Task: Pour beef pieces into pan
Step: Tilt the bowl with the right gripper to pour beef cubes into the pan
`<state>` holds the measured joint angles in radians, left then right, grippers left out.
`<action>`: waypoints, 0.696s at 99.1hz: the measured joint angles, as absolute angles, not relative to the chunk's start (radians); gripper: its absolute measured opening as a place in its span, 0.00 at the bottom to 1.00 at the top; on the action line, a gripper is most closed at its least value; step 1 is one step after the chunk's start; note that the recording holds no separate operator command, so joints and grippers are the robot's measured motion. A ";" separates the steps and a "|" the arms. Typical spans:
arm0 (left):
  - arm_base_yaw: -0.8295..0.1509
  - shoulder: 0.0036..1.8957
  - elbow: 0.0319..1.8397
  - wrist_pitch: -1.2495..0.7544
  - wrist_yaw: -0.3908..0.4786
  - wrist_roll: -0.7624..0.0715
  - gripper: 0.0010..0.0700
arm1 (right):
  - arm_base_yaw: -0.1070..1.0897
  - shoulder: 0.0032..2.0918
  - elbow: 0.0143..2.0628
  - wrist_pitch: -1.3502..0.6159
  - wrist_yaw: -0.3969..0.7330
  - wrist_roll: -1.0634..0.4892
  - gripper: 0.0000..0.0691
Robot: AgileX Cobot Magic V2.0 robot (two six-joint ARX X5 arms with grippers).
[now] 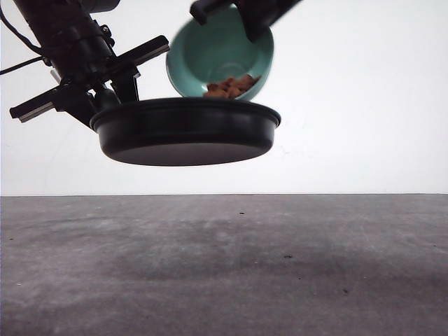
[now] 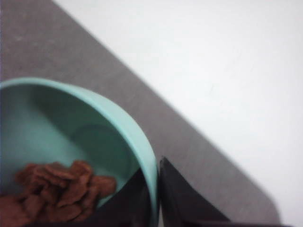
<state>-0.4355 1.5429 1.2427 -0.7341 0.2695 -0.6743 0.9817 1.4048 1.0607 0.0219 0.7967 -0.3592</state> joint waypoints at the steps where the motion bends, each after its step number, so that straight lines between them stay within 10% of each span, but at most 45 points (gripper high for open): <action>1: -0.435 1.543 1.243 -0.734 0.270 -0.674 0.12 | 0.982 1.405 1.056 0.035 0.795 -0.373 0.02; 69: -0.420 1.544 1.243 -0.744 0.307 -0.666 0.12 | 1.008 1.413 0.928 0.390 0.598 -0.958 0.02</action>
